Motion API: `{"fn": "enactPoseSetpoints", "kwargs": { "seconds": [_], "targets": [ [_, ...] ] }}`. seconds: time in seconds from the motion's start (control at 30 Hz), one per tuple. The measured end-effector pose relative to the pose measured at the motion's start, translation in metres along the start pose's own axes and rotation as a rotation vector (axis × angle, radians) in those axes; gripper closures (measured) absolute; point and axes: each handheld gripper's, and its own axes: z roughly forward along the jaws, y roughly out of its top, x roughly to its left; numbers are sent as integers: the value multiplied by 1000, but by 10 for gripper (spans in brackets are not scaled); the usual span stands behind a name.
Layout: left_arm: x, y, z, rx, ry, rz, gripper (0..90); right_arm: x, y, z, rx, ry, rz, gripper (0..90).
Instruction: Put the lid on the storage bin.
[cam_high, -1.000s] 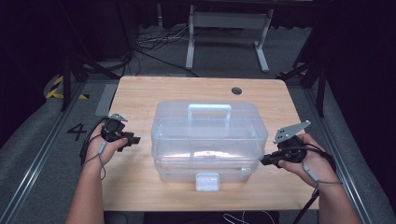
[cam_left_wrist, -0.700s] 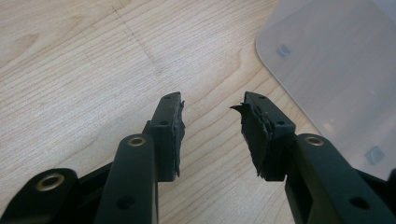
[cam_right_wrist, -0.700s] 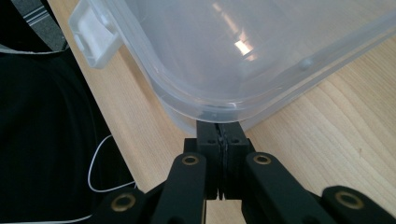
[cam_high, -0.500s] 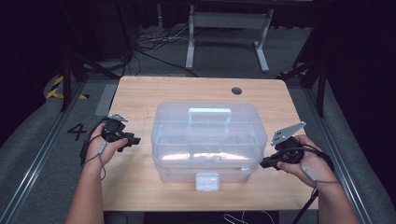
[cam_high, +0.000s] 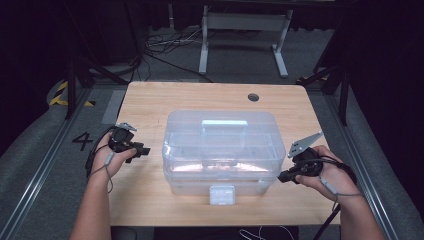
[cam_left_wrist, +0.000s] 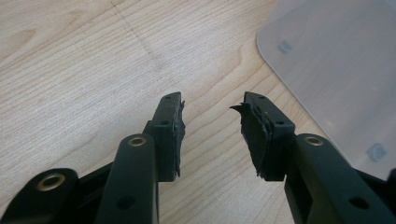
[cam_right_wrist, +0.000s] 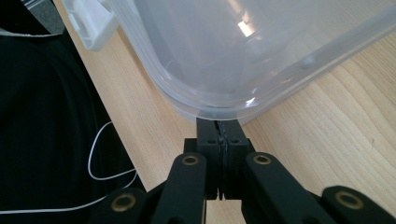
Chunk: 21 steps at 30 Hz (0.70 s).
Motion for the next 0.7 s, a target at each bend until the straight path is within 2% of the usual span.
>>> {"fn": "enactPoseSetpoints", "kwargs": {
  "seconds": [0.4,0.7],
  "targets": [
    [0,0,0,7,-5,-6,591,-1,-2,3,58,4,-11,895],
    [0,-1,0,6,-4,-8,589,0,-4,-5,12,22,-8,899]
  ]
}}
